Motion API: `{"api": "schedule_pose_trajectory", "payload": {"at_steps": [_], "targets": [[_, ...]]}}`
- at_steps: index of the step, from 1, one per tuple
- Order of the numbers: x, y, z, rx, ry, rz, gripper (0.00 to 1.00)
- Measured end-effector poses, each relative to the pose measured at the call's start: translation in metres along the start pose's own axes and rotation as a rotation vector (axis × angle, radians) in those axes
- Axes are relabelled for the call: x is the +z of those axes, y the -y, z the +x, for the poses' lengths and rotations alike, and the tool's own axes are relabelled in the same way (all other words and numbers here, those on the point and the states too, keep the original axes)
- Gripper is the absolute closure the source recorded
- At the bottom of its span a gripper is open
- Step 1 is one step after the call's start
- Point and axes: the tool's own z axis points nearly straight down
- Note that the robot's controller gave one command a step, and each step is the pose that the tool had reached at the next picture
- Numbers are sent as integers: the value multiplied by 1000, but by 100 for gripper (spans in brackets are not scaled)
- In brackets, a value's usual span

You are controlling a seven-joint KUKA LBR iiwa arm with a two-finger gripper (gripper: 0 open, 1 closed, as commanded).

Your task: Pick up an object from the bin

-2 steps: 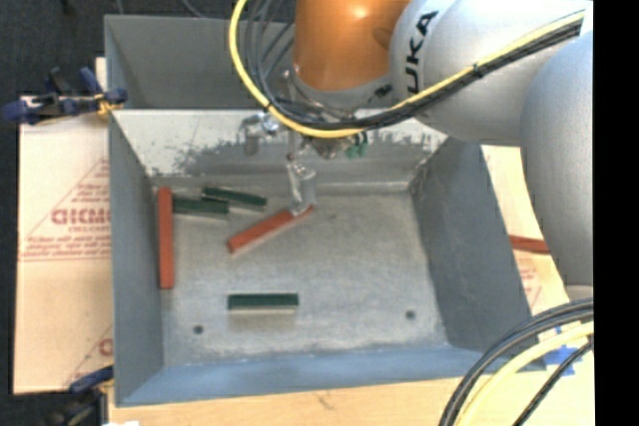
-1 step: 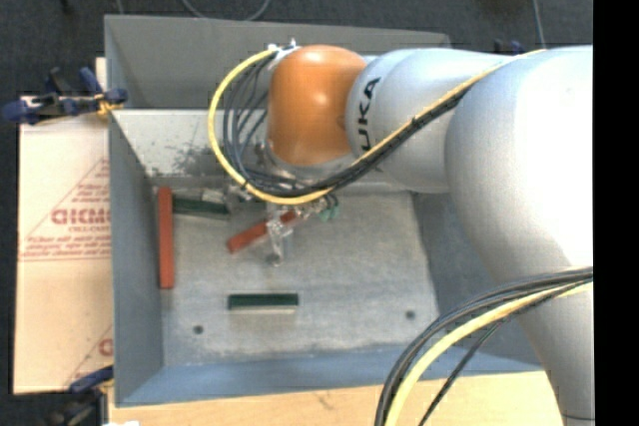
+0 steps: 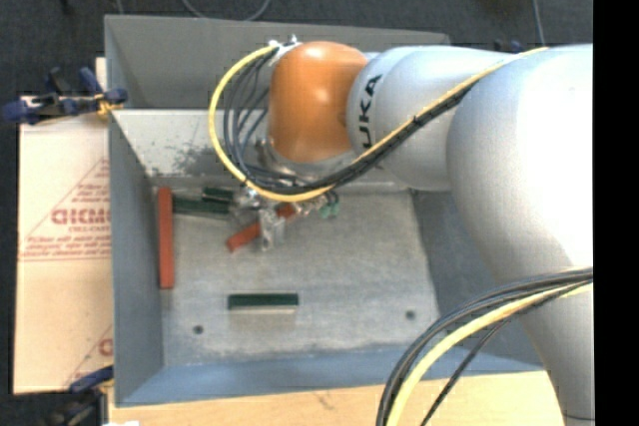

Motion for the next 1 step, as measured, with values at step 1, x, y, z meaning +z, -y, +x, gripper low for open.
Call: {"api": "schedule_pose_trajectory", "payload": {"at_steps": [1], "targets": [[-117,41,29,-606,1,6,100]]}}
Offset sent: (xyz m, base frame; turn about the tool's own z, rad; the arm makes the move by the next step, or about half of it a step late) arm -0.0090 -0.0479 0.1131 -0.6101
